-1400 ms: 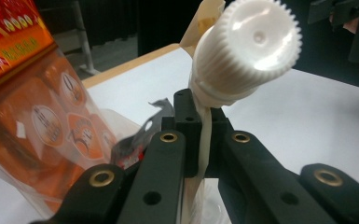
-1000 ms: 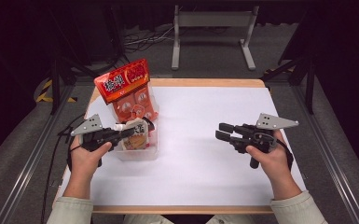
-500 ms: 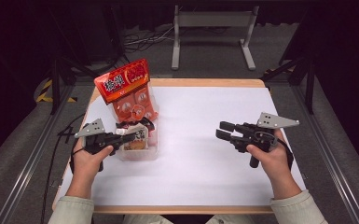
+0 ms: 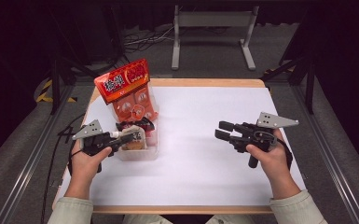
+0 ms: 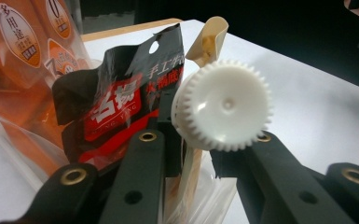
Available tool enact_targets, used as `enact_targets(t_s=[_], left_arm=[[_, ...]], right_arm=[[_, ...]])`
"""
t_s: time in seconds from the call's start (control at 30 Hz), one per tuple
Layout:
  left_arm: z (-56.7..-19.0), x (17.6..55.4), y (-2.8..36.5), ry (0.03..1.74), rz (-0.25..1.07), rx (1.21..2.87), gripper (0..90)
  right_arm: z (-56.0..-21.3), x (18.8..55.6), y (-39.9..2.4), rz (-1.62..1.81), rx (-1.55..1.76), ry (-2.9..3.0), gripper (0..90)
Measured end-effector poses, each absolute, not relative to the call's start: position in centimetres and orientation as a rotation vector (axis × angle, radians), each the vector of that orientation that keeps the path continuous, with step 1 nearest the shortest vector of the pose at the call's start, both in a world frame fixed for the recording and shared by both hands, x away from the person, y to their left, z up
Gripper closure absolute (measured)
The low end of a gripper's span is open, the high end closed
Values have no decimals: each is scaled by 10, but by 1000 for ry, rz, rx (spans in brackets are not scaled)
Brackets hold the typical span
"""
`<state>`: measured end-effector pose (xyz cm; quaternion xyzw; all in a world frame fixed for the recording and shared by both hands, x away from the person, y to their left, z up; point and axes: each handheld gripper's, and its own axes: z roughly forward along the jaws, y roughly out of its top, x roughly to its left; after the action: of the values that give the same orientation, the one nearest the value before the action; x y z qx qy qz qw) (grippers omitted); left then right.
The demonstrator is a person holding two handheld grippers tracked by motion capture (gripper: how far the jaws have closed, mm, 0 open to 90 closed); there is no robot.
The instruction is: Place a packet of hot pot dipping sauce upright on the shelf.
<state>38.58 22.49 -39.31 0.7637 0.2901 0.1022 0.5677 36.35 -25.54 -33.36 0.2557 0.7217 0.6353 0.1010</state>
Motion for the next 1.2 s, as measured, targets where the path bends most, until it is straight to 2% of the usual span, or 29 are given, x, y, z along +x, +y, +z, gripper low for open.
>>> enact_targets(t_s=[0.13,0.27,0.4,0.53,0.77,0.93,1.2], left_arm=[[-391,384,225,696,261,1792,710],[-386,381,224,725,313,1793,432],[-378,373,226,735,359,1778,335],[-372,361,231,733,414,1772,258],[-363,344,242,782,513,1758,73],[-362,328,250,840,535,1772,44],[-374,318,256,836,510,1772,46]], right_arm=[[-334,363,-255,1876,755,2132,579],[-333,363,-256,1878,750,2127,557],[-332,363,-257,1875,748,2107,521],[-332,364,-260,1847,749,2081,460],[-333,361,-272,1771,790,2012,330],[-338,358,-285,1680,808,1998,298],[-351,346,-319,1584,888,1972,284]])
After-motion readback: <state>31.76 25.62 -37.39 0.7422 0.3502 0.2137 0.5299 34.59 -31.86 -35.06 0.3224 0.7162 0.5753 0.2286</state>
